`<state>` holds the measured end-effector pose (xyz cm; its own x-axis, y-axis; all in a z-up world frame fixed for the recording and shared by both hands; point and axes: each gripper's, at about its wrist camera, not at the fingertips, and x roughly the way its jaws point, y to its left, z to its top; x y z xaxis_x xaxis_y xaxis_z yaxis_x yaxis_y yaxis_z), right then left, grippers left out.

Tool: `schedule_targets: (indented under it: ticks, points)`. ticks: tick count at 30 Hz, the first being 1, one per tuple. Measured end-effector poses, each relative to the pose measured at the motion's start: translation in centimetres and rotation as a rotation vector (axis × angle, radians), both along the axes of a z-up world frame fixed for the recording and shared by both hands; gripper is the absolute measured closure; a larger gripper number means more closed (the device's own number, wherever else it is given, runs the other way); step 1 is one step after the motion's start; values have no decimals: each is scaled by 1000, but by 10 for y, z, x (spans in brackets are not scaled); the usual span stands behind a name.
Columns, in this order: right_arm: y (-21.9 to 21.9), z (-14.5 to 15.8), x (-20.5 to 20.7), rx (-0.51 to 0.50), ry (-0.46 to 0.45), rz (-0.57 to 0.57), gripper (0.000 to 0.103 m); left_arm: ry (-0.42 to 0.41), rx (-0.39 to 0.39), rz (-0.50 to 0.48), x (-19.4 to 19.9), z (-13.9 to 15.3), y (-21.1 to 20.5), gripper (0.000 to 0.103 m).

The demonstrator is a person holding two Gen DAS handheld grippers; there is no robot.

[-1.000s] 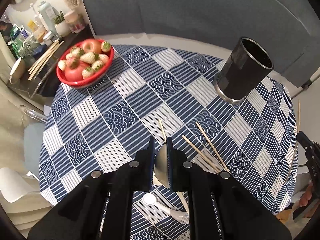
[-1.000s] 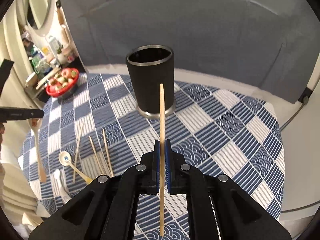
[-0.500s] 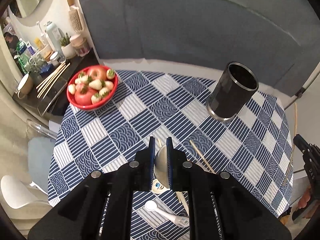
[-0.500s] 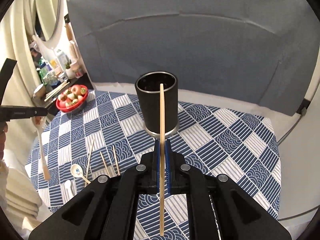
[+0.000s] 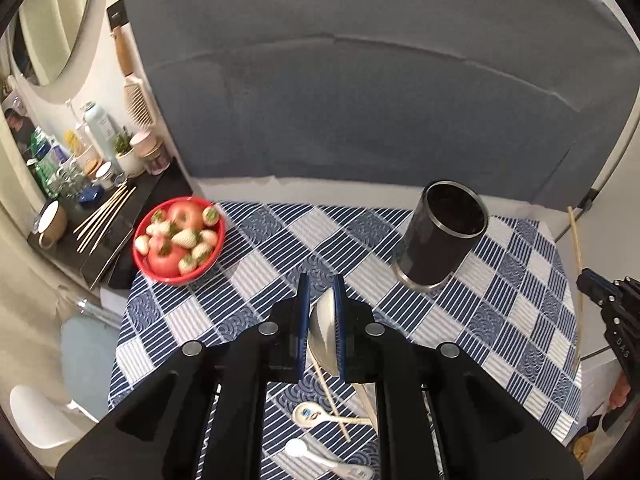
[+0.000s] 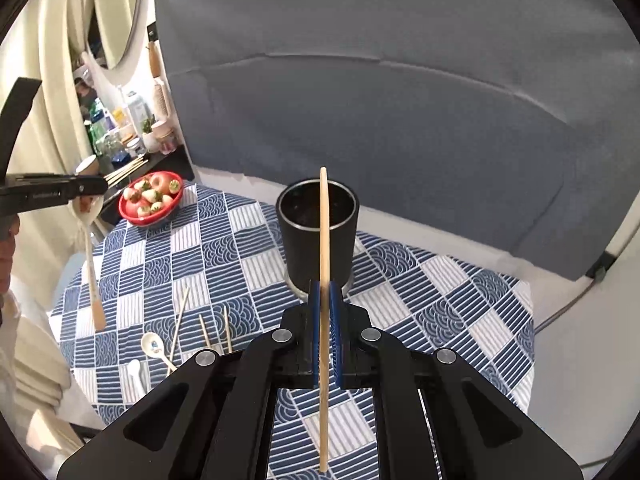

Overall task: Organize utensils
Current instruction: 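Lift and carry the chopstick and spoon over the black cup with both tools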

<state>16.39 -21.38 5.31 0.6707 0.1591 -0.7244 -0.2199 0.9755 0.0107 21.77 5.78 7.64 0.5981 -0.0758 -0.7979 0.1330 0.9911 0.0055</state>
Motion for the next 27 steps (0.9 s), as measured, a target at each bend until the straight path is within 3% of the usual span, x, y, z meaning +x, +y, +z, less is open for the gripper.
schedule_targets:
  ticks: [12, 27]
  points:
    - [4, 13, 25, 45, -53, 6, 98, -27, -3, -56, 33, 18, -31, 92]
    - [-19, 46, 71, 241, -308, 17, 98, -60, -23, -112, 100, 48, -78, 92]
